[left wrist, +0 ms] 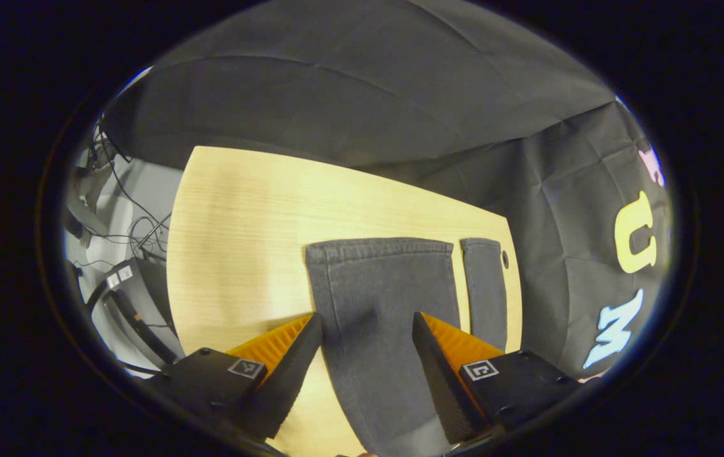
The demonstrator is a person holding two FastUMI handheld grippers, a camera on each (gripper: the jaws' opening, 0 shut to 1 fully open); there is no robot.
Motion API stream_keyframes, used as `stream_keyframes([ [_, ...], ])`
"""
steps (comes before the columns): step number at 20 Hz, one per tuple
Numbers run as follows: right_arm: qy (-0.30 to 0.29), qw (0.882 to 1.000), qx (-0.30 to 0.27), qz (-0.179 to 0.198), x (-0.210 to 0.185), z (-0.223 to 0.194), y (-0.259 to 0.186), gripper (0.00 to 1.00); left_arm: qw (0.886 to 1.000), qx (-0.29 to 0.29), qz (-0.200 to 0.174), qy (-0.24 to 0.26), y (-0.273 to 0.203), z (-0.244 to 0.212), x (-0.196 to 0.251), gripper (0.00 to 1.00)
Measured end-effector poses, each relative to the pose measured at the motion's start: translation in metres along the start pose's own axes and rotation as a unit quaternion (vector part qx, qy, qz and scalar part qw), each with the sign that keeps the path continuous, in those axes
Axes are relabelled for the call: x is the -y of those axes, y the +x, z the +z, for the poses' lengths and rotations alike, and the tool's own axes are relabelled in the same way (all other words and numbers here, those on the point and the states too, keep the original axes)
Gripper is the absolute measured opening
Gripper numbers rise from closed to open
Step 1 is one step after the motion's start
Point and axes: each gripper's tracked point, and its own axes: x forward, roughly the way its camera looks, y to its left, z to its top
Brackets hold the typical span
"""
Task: Grasp the waist and the cuffs of the jeans and fold them to make the two legs overlap; first hold the waist and fold one-third of the jeans toward the cuffs, then hold the cuffs and fold the remaining one-third in the same direction to finish folding.
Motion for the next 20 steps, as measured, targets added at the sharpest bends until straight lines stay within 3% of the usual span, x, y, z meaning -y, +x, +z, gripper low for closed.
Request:
stream_keyframes([
  [3, 0.025, 1.0, -0.017, -0.007, 0.004, -0.01, 0.012, 0.96, 1.0, -0.001, -0.007, 0.008, 0.002, -0.002, 0.01, 0.97],
  [9, 0.049, 0.999, -0.014, 0.015, -0.016, 0.003, 0.031, 0.96, 1.0, -0.003, -0.031, 0.003, 0.014, -0.005, 0.021, 0.96],
  [11, 0.032, 0.999, -0.014, -0.003, -0.015, 0.002, 0.036, 0.9, 0.999, -0.007, -0.037, 0.001, 0.02, -0.008, 0.024, 0.95],
  [12, 0.021, 1.0, -0.012, -0.02, -0.01, 0.002, 0.038, 0.79, 0.999, -0.009, -0.038, -0.001, 0.024, -0.009, 0.026, 0.92],
  [13, 0.013, 0.999, -0.011, -0.033, -0.008, 0.002, 0.037, 0.63, 0.999, -0.01, -0.039, -0.001, 0.028, -0.009, 0.023, 0.89],
  [15, -0.005, 0.998, -0.011, -0.055, -0.003, 0.001, 0.037, 0.53, 0.999, -0.014, -0.041, 0.002, 0.031, -0.011, 0.018, 0.73],
  [17, 0.003, 0.998, -0.01, -0.058, 0.0, 0.003, 0.037, 0.36, 0.999, -0.018, -0.041, 0.007, 0.038, -0.012, 0.016, 0.6],
  [20, 0.028, 0.999, -0.015, -0.031, -0.001, 0.002, 0.04, 0.25, 0.998, -0.025, -0.049, -0.001, 0.043, -0.013, 0.012, 0.3],
])
